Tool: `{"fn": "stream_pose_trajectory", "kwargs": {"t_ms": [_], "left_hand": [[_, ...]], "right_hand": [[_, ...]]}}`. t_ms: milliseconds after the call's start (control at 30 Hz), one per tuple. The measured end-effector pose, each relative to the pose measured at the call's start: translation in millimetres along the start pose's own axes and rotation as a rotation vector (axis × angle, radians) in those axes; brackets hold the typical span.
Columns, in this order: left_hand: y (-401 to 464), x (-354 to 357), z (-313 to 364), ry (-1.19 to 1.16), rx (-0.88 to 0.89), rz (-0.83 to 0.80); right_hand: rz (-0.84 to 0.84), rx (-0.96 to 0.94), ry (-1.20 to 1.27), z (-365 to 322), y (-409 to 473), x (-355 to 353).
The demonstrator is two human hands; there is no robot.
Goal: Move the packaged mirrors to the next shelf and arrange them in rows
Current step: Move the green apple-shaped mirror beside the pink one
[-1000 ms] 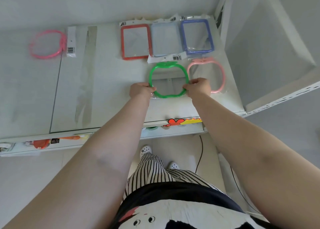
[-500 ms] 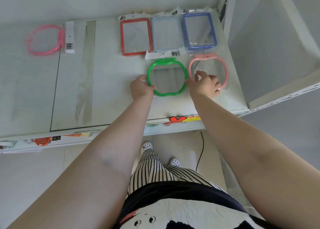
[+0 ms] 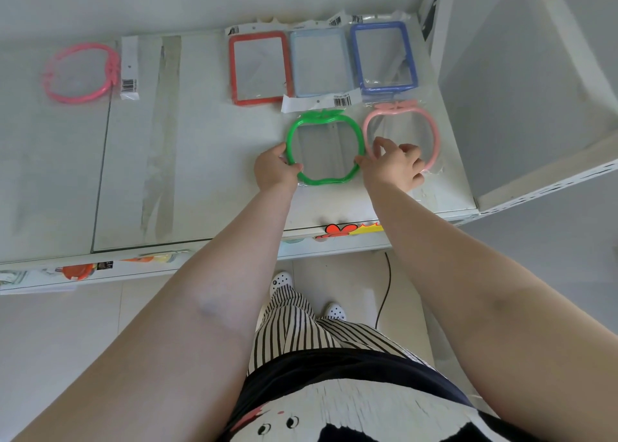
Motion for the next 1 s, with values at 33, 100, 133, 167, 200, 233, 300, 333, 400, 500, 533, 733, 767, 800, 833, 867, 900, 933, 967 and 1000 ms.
{"fn": "stream_pose_trajectory", "kwargs": {"t_ms": [33,100,133,167,200,233,300,333,400,500,533,733,767,800,833,867,900,933,967,1000], "left_hand": [[0.6,0.6,-0.3,-0.006,-0.006,0.002],[1.8,2.5,-1.3,-0.012,-0.012,0.008],[2.9,3.2,-2.2,-0.009,-0.007,0.014],[3.6,3.7,-3.2,-0.002,-0.002,0.018],[3.9,3.7,-4.1,0.009,0.001,0.018],[3.7,3.6,-4.4,0.025,0.005,0.016],[3.1,4.3,-4.2,0.061,0.016,0.014],[2.8,5.1,-4.6,0.075,0.018,0.022],[2.8,6.8,-6.0,0.08,0.007,0.05],[4.2,8.2,-6.4,0.063,-0.011,0.051],[4.7,7.7,-6.1,0.06,-0.011,0.048],[3.6,4.3,-8.9,0.081,-0.028,0.062],[2.5,2.3,-9.1,0.084,-0.034,0.067],[1.0,-0.1,-9.4,0.085,-0.039,0.076],[-0.7,-2.7,-10.1,0.082,-0.039,0.083],[-2.8,-5.9,-11.2,0.082,-0.032,0.089],[-5.5,-9.9,-13.0,0.089,-0.021,0.091],[-9.0,-14.8,-15.4,0.103,-0.009,0.09],[-12.9,-20.7,-19.2,0.116,-0.001,0.092],[-17.2,-27.9,-24.4,0.125,0.004,0.097]], "right_hand": [[-0.001,0.0,0.001,0.0,0.0,-0.4],[-0.004,0.001,0.005,-0.1,0.1,-1.1],[-0.005,0.002,0.006,-0.2,0.3,-1.2],[-0.007,0.003,0.007,-0.4,0.4,-1.1],[-0.009,0.005,0.008,-0.5,0.2,-0.9],[-0.009,0.005,0.008,-0.8,-0.2,-0.6],[-0.004,0.005,0.007,-1.3,-0.7,-0.2],[-0.002,0.005,0.006,-1.3,-0.9,-0.2],[-0.001,0.006,0.003,-1.4,-1.1,-0.2],[-0.005,0.006,0.001,-1.4,-1.2,-0.1],[-0.007,0.005,0.002,-1.4,-1.2,0.0],[-0.001,-0.004,0.021,-3.3,-4.9,-4.2],[0.004,-0.013,0.019,-4.3,-6.9,-5.3],[0.01,-0.024,0.016,-5.4,-9.0,-6.2],[0.016,-0.039,0.016,-6.7,-11.4,-6.9],[0.018,-0.059,0.018,-8.1,-14.1,-6.7],[0.011,-0.09,0.019,-9.6,-17.8,-5.8],[-0.009,-0.128,0.015,-11.5,-22.3,-3.8],[-0.04,-0.173,0.011,-13.4,-27.9,-0.8],[-0.08,-0.218,0.005,-15.5,-34.7,3.0]]}}
Point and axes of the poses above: each hand's wrist, its own y-axis towards the middle knuckle, its own x-axis out of the palm, z = x × y, the point moved 2 cm from there along y, towards the middle knuckle, and after that the axes turned 6 degrees about y, right-handed, at the moved point
